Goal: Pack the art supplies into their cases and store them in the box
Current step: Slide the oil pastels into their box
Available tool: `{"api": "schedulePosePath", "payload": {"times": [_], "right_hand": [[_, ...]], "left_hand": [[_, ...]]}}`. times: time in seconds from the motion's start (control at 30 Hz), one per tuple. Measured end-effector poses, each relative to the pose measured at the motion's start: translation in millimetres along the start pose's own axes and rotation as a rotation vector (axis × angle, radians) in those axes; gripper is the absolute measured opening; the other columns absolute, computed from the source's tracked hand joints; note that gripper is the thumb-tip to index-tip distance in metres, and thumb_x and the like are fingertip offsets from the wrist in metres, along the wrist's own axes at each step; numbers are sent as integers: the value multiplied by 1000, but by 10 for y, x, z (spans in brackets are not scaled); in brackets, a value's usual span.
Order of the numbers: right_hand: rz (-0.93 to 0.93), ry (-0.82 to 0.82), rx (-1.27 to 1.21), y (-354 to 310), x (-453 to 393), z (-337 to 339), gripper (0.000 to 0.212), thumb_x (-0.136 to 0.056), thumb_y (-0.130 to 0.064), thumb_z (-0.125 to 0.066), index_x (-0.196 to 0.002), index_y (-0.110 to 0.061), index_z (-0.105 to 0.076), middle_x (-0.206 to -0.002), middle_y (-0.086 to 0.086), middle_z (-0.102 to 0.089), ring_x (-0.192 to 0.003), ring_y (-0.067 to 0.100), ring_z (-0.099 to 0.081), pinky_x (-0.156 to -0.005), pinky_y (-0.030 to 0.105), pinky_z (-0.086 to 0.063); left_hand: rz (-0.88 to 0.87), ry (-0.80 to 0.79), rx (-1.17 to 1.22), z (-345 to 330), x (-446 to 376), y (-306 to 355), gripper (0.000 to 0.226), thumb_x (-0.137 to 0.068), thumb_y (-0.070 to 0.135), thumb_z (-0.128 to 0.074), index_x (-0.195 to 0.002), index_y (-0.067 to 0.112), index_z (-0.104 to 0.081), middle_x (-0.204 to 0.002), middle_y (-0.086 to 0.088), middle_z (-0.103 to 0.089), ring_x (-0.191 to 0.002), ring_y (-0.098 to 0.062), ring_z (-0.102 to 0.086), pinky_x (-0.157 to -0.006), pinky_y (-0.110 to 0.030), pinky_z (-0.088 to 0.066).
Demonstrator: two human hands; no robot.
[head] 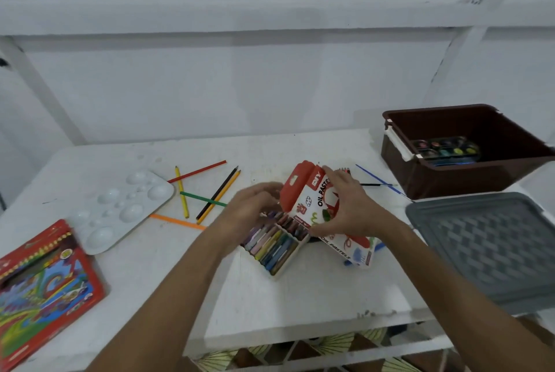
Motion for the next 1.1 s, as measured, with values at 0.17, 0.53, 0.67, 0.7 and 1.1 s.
{"api": "schedulePosePath", "payload": {"times": [0.17,0.53,0.67,0.7,1.1], "right_hand": [[134,-81,-85,-18,54,-80,123,-54,-47,-86,-144,-46,-2,-141,-13,-19,-130,15,-26,-108,49,-36],[165,-111,90,204,255,177,117,-52,-39,-86,-136,-60,-7,-145,-12,0,-139,23,-8,-112,47,-28],[185,-84,269,221,286,224,130,-53,-43,-84,-143,-47,10,-151,-5,-1,-141,18,1,-116,44,-7],[180,-89,274,247,297,216,133,-53,-44,-84,-144,-42,12,-151,-5,-4,-141,16,-2,-117,44,-6],[57,-300,85,550,326,-9,130,-51,-45,-86,-147,-36,0,-151,-14,-9,-136,10,-21,-114,40,-30]], "left_hand": [[-102,87,-369,-16,-123,80,19,-96,20,-53,-113,23,-61,-108,1,-64,-94,-16,-65,-72,-24,-57],[105,152,-1078,81,-138,-443,109,-60,86,-52,-146,29,-17,-139,-8,-37,-129,-28,-37,-102,-51,-39],[161,82,-1244,-78,-117,-621,137,-43,93,-55,-148,31,8,-151,-12,-17,-140,-36,-15,-109,-58,-19],[154,87,-1275,-111,-122,-630,138,-45,90,-59,-148,30,11,-153,-12,-13,-141,-37,-11,-110,-59,-15],[-37,156,-1055,243,-14,-296,131,-44,64,-71,-148,32,1,-138,-6,-31,-129,-26,-27,-107,-49,-28]]}}
Point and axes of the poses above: each hand's wrist, its own x-axis away from the middle knuckle, its own z-axis out of the back of the hand, y = z × x, the point moved 6 cm from there along -x, towards the middle knuckle
